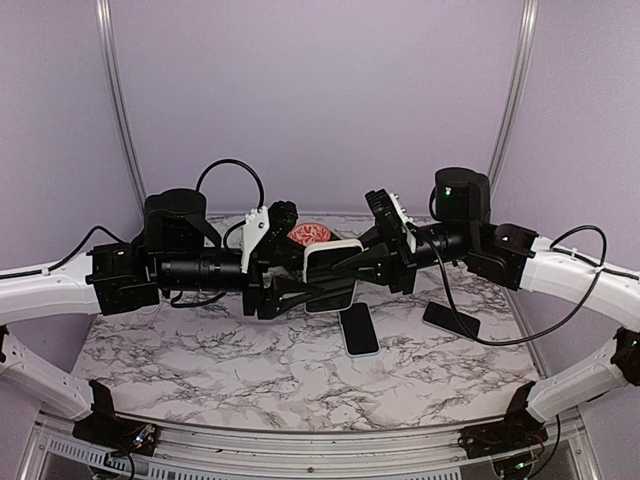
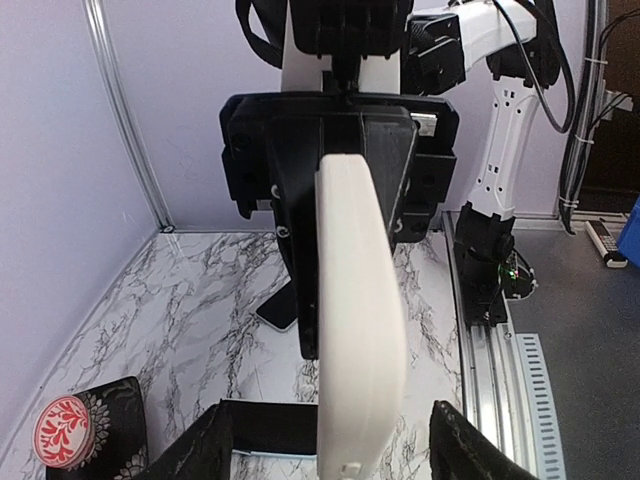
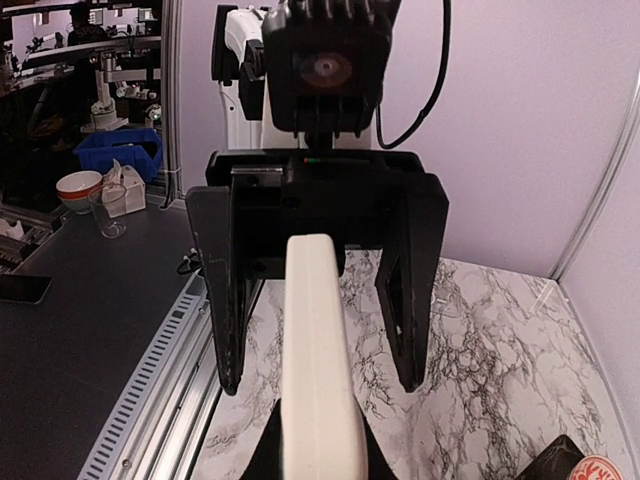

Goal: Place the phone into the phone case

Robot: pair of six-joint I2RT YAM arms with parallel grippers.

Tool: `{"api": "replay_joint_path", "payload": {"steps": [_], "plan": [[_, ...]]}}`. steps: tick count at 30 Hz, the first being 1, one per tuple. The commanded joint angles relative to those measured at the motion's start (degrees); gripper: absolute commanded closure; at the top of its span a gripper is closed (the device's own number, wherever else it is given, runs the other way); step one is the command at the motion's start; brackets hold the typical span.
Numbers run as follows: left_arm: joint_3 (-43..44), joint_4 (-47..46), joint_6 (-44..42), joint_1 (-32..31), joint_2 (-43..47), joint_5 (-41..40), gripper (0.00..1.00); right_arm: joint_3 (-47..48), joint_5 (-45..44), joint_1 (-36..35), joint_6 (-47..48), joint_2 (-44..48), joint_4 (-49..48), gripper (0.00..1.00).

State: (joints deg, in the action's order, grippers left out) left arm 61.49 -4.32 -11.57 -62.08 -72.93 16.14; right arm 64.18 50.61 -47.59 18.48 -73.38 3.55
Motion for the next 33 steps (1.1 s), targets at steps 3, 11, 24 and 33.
{"api": "replay_joint_path", "payload": {"steps": [3,11,24,33], "plan": [[-0.8,-3.9,0.2,-0.3,3.4,-1.7,0.59,0.9,0.4,0.1,0.7,1.6,-3.0,1.0],[-0.1,-4.7,1.1,-0.3,1.3,1.1,0.96,0.9,0.6,0.1,0.3,1.8,-3.0,1.0],[-4.2,-10.8,2.4,-0.3,-3.4,0.3,0.39,-1.6,3.0,0.0,-6.0,3.7,-14.8,1.0],[-5.3,-20.4,7.2,-0.3,-4.7,4.1,1.0,-2.2,3.1,0.0,-7.3,3.3,-16.2,1.0]]}}
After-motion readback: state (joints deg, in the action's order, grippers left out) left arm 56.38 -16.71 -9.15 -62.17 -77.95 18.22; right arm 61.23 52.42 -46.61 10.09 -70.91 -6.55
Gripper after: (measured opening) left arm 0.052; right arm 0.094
